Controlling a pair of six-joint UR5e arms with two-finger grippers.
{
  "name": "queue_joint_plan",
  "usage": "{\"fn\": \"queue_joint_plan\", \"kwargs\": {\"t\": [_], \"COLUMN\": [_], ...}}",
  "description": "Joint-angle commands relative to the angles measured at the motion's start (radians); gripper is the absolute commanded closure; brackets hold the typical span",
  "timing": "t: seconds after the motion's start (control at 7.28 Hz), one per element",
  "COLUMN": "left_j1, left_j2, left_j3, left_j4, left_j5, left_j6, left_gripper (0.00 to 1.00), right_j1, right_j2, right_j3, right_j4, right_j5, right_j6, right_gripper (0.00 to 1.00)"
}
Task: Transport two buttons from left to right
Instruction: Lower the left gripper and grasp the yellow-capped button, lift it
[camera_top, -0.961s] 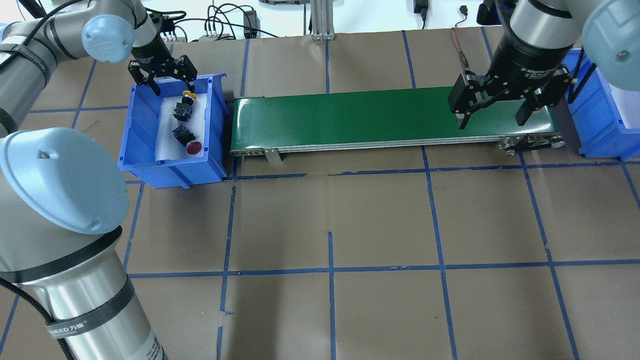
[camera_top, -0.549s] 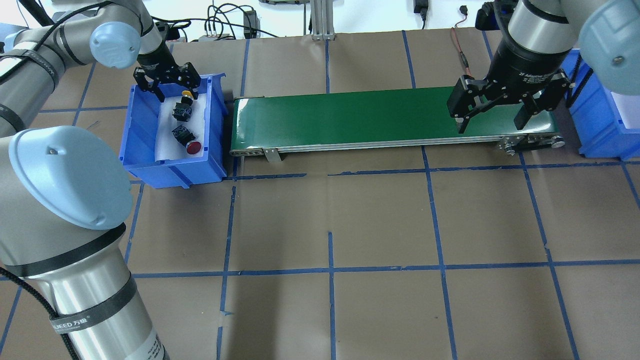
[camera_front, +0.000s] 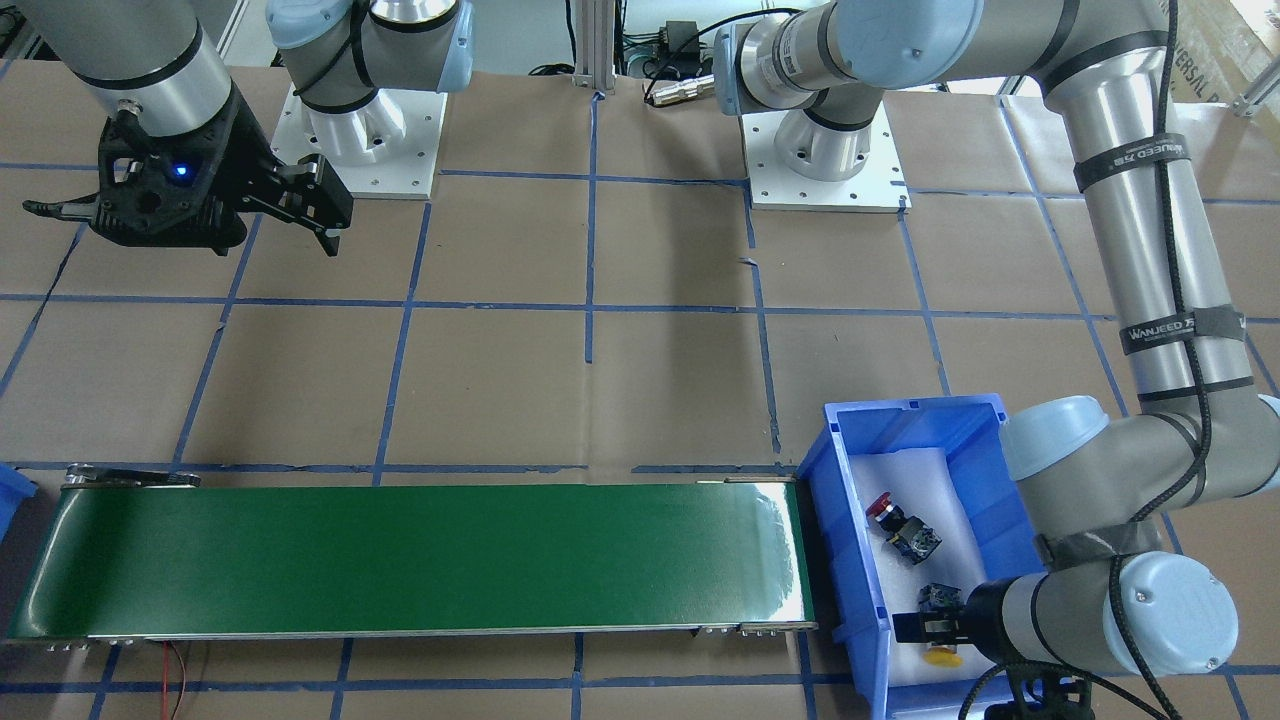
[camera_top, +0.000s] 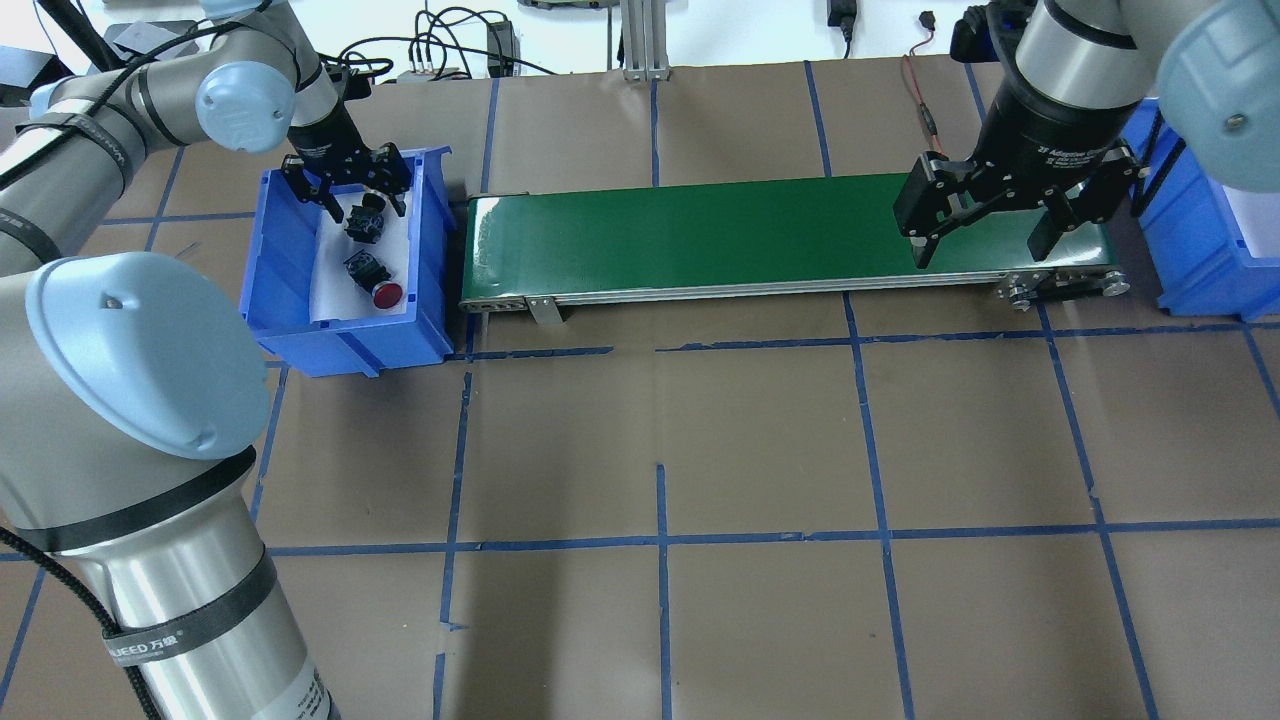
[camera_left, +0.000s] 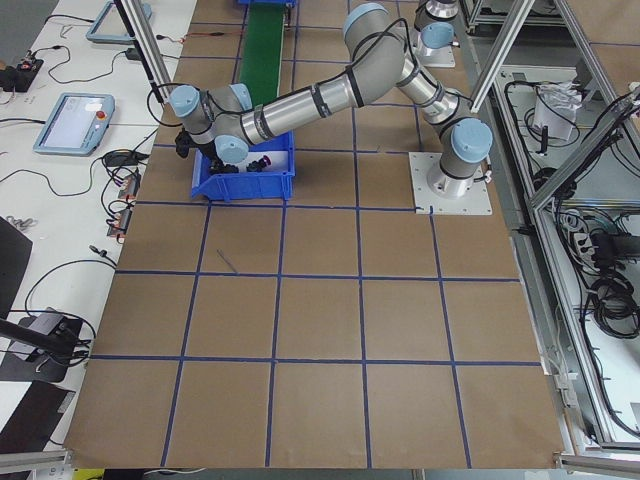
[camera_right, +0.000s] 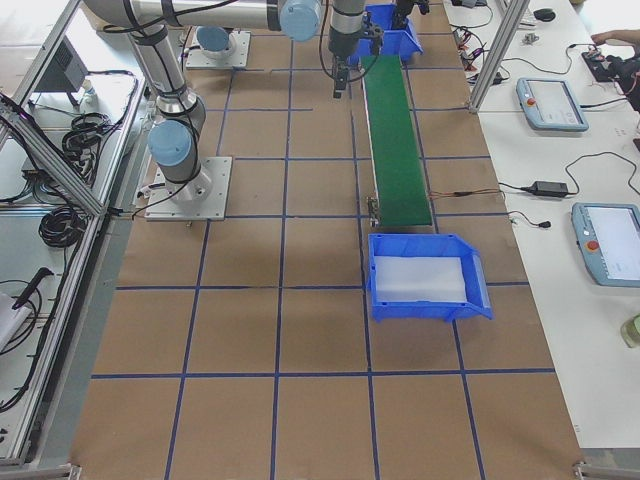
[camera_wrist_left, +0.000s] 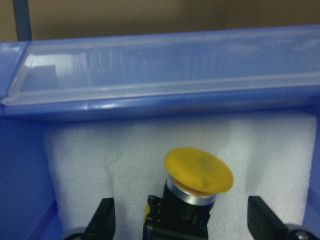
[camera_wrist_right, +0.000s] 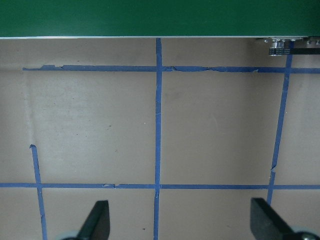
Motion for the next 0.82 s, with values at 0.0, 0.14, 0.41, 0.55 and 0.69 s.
{"fn": "queue_joint_plan", "kwargs": {"t": [0.0, 0.14, 0.41, 0.55, 0.69], "left_j1": [0.003, 0.004, -0.006, -0.009, -0.012], "left_j2": [0.001, 0.003, 0.037, 0.09, 0.169], "left_j3": [0.007, 0.01, 0.013, 0.007, 0.007], "left_j4": [0.0, 0.001, -0.013, -0.048, -0.11], "left_j5": [0.004, 0.033, 0.033, 0.035, 0.035], "left_j6": [0.001, 0.006, -0.001, -0.001, -0.001], "left_gripper": [0.82, 0.87, 0.87, 0.87, 0.87], "right_j1": [0.0, 0.0, 0.0, 0.0, 0.0], "right_j2": [0.0, 0.0, 0.0, 0.0, 0.0], "right_j3": [0.0, 0.0, 0.0, 0.0, 0.0], "right_j4": [0.0, 0.0, 0.0, 0.0, 0.0], "right_j5": [0.0, 0.0, 0.0, 0.0, 0.0], "right_j6": [-0.001, -0.001, -0.001, -0.001, -0.001], "right_gripper": [0.0, 0.0, 0.0, 0.0, 0.0]}}
